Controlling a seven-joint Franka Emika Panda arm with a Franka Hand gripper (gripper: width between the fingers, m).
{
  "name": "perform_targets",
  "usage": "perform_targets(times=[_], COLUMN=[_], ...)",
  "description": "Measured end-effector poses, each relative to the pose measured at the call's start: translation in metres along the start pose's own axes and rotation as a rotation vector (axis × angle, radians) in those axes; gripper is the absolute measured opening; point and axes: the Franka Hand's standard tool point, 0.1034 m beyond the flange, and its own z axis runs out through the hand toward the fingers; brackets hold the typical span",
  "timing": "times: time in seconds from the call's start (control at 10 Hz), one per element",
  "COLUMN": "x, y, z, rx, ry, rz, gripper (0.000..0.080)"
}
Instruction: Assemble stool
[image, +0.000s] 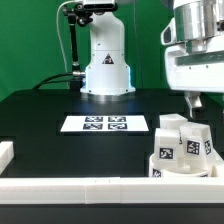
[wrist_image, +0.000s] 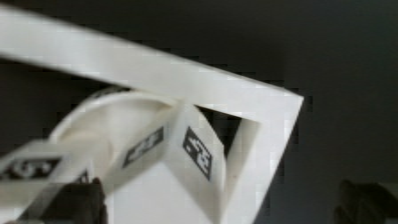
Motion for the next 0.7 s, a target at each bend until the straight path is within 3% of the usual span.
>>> perform_targets(times=[0.2,0.7], x=[-0.0015,0.0009], y=[-0.0039,-0.0046], z=[-0.0033,-0.0035], rx=[-0.025,-0.03], ry=[0.004,0.012], rz=[-0.272,-0.613], gripper=[0.0649,0.0649])
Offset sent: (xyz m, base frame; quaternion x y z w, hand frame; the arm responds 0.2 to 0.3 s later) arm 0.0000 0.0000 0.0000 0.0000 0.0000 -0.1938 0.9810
